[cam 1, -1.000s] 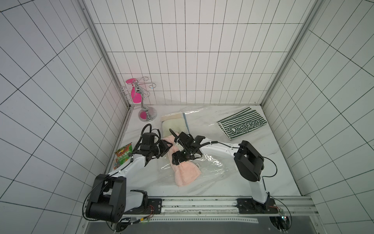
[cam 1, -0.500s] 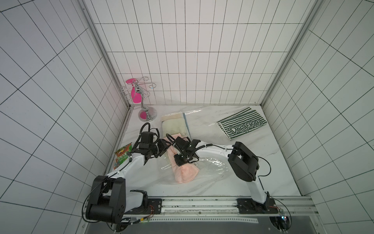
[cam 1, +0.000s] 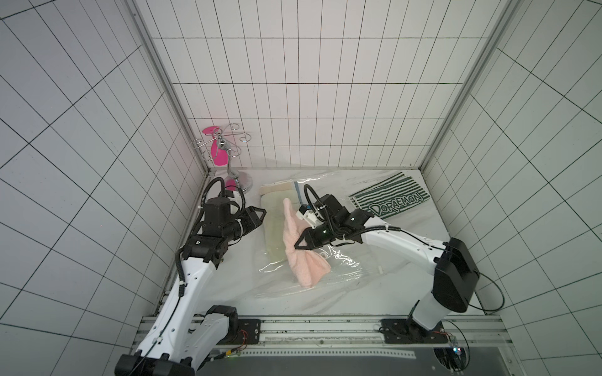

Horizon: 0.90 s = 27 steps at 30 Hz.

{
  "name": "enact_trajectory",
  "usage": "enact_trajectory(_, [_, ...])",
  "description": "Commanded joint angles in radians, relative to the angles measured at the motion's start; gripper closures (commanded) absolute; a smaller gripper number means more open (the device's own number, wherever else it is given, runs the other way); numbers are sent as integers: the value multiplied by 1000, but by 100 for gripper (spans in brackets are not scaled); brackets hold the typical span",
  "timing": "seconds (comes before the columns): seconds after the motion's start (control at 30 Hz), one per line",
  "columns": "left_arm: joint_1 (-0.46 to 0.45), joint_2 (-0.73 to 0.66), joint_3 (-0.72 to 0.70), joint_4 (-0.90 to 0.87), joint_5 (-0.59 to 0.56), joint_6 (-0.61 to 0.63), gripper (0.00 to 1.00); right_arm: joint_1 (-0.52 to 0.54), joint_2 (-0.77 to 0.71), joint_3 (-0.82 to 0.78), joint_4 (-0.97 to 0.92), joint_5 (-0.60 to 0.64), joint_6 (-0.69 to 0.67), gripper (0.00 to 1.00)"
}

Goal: Place the folded towel into the vacuum bag
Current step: Pick up the towel from the vacuum bag, then open the vacuum bag at the center of the board.

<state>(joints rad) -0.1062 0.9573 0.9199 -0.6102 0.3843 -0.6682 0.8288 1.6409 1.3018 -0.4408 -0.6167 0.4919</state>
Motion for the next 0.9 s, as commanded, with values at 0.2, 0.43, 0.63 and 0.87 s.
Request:
enact_trajectory(0.2, [-425, 58, 96, -166, -255, 194, 45, -275, -303, -204, -243, -95, -41, 100])
enact_trajectory(0.43, [-946, 338, 89, -165, -462, 282, 40, -549, -424, -227, -491, -26, -143, 100])
enact_trajectory(0.63, [-1119, 632, 220, -185, -524, 366, 35, -692, -479, -211, -500, 110, -93, 100])
enact_trajectory(0.87, [-1165, 775, 281, -66, -631, 455, 11, -791, -525, -287, -428, 102, -32, 100])
